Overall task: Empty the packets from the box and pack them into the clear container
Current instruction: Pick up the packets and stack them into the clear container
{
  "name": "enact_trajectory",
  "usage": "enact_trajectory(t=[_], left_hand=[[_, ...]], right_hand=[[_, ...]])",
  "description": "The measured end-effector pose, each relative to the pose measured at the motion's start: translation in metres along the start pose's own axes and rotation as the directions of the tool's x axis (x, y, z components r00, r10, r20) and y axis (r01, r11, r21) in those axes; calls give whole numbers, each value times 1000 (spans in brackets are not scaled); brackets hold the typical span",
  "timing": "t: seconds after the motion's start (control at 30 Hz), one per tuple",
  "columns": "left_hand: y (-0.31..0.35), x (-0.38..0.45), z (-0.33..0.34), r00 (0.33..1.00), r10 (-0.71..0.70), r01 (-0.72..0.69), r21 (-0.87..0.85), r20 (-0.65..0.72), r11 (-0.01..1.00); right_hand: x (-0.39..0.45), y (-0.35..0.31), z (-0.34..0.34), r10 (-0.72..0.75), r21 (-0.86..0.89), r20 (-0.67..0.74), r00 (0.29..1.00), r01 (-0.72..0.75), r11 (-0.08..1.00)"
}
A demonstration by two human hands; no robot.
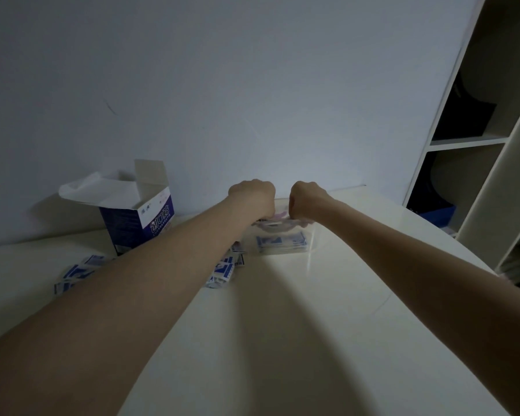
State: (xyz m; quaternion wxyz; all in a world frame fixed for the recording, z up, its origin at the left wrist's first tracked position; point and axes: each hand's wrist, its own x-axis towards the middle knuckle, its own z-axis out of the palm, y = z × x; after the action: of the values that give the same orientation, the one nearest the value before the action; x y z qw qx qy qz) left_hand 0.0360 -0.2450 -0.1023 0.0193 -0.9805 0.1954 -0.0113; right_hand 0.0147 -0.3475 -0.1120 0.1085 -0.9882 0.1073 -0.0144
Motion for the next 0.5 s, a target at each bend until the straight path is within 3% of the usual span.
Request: enact_trajectory(t=[0.2,0.5], left_hand=[[6,-2,-1,994,17,-26,72,111,997],[8,-2,-2,983,58,-87,166,172,982]], right_hand=[[2,1,1,-9,-6,16,1000,9,1000],[-1,-2,0,-60,-112,74,995,68,991]])
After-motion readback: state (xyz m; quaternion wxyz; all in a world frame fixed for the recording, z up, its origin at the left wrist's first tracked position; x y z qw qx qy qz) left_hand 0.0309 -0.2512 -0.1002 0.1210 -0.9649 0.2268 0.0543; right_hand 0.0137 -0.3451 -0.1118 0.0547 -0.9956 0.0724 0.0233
